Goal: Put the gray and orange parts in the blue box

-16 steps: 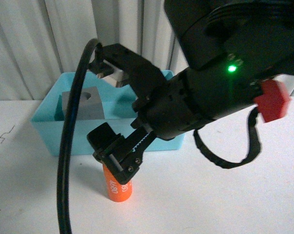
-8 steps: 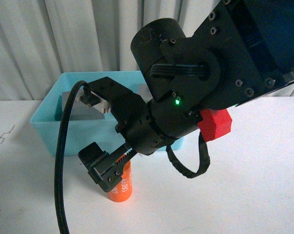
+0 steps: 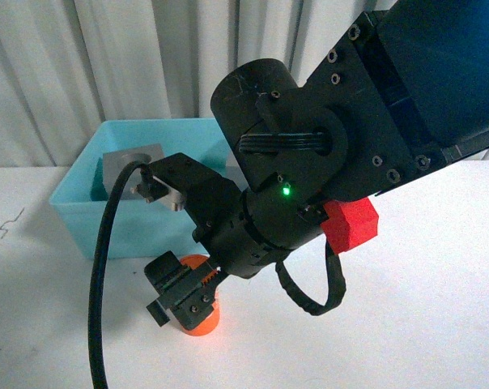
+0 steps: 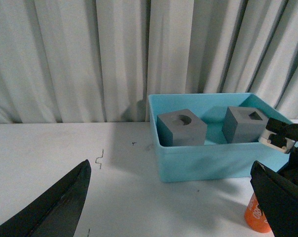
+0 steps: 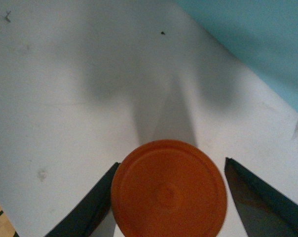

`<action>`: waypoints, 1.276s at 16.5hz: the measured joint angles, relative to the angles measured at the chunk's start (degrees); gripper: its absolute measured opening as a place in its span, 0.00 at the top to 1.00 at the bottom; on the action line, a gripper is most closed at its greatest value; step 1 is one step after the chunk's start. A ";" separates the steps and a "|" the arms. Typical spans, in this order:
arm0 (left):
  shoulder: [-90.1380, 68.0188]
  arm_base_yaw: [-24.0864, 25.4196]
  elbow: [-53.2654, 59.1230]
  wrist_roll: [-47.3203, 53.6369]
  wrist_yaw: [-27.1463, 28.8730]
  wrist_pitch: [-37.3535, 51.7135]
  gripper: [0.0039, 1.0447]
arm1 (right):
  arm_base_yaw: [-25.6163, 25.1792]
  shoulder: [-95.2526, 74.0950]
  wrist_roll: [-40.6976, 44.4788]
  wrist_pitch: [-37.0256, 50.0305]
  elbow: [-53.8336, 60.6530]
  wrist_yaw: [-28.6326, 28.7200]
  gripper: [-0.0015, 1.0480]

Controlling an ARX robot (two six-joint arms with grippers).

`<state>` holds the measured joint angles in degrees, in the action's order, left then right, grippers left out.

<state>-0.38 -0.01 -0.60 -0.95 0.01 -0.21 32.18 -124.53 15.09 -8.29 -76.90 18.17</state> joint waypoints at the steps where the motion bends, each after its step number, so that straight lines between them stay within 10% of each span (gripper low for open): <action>1: 0.00 0.00 0.00 0.00 0.00 0.00 0.06 | -0.09 0.00 0.00 -0.74 0.02 0.04 0.42; 10: 0.00 0.00 0.00 0.02 -0.02 0.00 0.06 | -12.55 25.97 -11.78 20.48 3.13 2.19 0.54; 21: 0.00 0.00 0.00 0.00 0.00 0.00 0.06 | -6.38 -6.78 -24.00 1.18 -27.69 -8.70 0.54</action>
<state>-0.38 -0.01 -0.60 -0.95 0.01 -0.21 25.80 -131.31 -8.91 -7.11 -104.60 9.48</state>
